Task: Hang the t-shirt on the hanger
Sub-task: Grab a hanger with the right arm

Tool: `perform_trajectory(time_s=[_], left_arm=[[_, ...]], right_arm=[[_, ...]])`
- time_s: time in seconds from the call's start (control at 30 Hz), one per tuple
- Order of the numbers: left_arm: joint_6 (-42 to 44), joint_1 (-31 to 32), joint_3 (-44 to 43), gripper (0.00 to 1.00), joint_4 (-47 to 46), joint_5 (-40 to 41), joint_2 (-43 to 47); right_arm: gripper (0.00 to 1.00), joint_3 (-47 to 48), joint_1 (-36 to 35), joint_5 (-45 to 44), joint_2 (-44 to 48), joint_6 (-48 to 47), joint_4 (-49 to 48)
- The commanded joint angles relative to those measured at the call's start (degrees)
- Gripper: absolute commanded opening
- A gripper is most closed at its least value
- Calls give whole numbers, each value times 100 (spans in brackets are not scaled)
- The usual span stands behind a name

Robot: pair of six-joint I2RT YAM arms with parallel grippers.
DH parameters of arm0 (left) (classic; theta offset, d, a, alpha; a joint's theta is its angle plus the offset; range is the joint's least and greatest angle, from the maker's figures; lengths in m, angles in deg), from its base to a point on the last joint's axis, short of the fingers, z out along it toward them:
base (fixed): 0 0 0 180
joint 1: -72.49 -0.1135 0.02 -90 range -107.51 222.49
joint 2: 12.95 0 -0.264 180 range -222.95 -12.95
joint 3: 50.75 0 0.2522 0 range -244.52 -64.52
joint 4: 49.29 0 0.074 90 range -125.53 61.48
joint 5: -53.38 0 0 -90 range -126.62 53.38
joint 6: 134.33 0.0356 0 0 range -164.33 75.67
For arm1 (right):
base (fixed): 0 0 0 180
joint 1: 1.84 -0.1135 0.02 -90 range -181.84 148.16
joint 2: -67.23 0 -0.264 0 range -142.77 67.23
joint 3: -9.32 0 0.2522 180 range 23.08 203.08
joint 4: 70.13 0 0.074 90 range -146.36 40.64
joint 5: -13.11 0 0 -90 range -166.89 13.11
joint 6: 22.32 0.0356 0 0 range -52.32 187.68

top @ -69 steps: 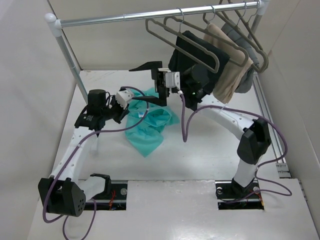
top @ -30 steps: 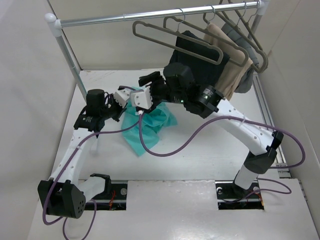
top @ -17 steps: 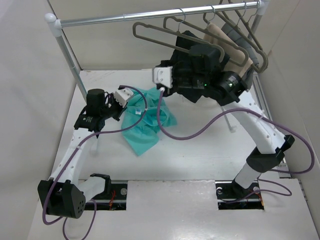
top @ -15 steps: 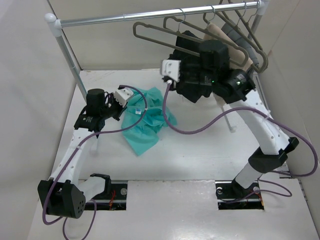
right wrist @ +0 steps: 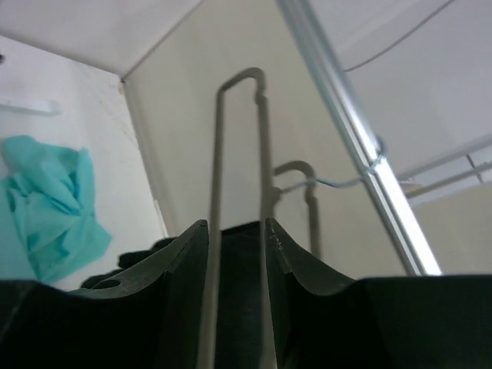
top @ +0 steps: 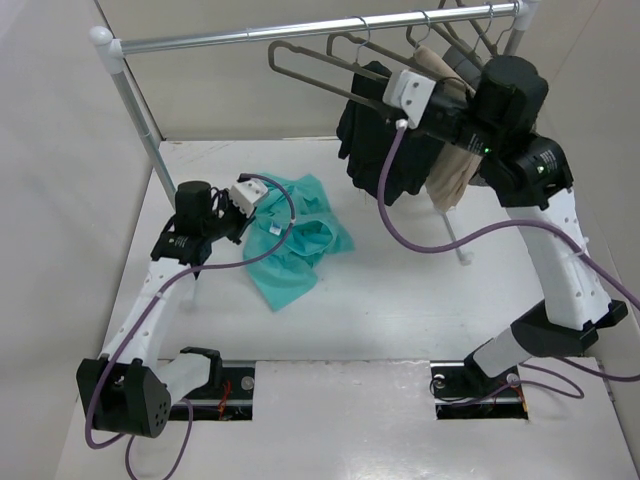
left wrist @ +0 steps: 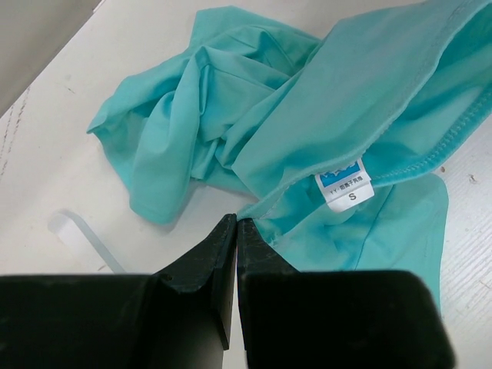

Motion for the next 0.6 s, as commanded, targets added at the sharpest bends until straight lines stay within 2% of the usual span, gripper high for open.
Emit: perform_trajectory(time_s=[0.0,0.2,0.57], left_arm=[[-104,34,46,0,-256,-86,214],[-104,34,99,0,-308,-86,267],[-104,34,265,0,-361,-86,320]], right_arm=[[41,393,413,235,-27,203,-482],[39,613,993,885,-493,371,-482],[39,561,1047,1070,-617,432,-482]])
